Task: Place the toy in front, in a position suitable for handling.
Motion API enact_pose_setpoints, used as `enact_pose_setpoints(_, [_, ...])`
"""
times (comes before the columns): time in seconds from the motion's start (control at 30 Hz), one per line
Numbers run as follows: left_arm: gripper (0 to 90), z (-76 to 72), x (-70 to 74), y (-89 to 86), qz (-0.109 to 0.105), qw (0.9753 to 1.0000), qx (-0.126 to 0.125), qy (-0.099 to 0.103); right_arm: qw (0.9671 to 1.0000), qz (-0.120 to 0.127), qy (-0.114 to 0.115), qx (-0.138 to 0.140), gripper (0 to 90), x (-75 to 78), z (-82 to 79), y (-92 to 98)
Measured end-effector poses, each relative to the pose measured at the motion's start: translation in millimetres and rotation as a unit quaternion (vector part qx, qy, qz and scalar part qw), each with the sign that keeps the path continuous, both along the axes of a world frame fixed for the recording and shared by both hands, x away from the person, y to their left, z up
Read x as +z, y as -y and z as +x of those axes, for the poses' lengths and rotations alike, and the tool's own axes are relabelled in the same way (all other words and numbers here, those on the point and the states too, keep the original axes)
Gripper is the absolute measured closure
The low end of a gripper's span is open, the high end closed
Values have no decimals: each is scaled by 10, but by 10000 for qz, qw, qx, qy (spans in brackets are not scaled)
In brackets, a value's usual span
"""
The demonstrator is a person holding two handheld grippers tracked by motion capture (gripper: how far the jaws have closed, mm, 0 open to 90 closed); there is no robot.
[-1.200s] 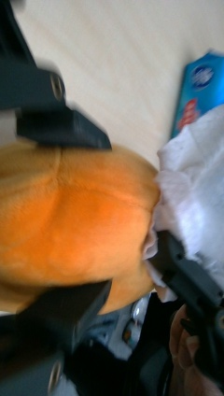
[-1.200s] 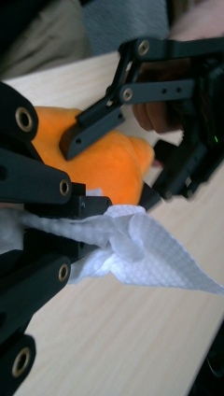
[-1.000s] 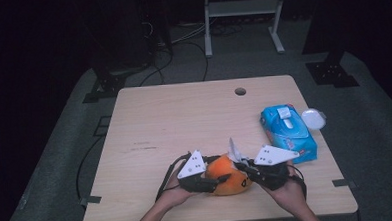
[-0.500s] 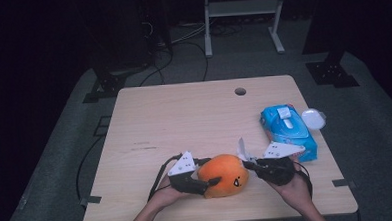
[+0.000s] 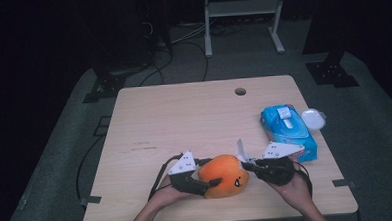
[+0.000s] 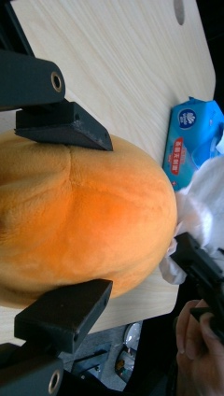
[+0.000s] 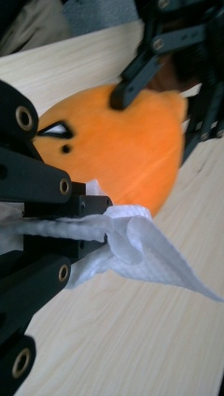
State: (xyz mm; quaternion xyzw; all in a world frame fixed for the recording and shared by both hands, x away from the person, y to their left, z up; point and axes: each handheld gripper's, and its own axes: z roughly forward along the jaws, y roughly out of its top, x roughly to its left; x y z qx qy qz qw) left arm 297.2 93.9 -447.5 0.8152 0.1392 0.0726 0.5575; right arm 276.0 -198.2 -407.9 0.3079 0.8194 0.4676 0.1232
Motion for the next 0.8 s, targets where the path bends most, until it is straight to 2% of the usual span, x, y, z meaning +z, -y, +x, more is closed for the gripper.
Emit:
enact_pose_setpoints(0.07, [280,-12,0,12,3,10000,9,48,9999,105,3,35,834,15,-2,-39])
enact_pose_setpoints(0.23, [238,15,-15,9,-144,9999,-42,54,9998,-127,-127,108,838,-50,-5,-83])
enact_pose_setpoints(0.3, [231,34,-11,-1,-221,9997,-59,-45,9996,-221,-104,124,840,-56,-34,-99])
enact_pose_setpoints(0.37, [223,43,-1,-10,-237,9997,-65,-33,9995,-263,-103,141,843,-60,-64,-113])
enact_pose_setpoints(0.47, [176,73,41,-24,-289,9987,110,-405,9994,-239,-165,179,844,-66,-94,-122])
enact_pose_setpoints(0.53, [84,100,69,-28,-231,9971,357,-637,9993,-219,-229,208,845,-69,-114,-126])
enact_pose_setpoints(0.63, [75,106,54,-19,-127,9965,201,-795,9990,-218,-284,272,846,-72,-152,-132])
enact_pose_setpoints(0.67, [76,95,45,-2,-81,9968,137,-783,9989,-237,-273,305,846,-69,-159,-135])
enact_pose_setpoints(0.7, [95,64,37,25,80,9978,5,-661,9988,-245,-268,315,846,-61,-163,-139])
enact_pose_setpoints(0.73, [146,37,36,44,178,9987,2,-470,9990,-266,-214,301,846,-41,-169,-143])
enact_pose_setpoints(0.8, [219,27,50,44,255,9990,-59,-373,9995,-228,-33,212,846,7,-185,-140])
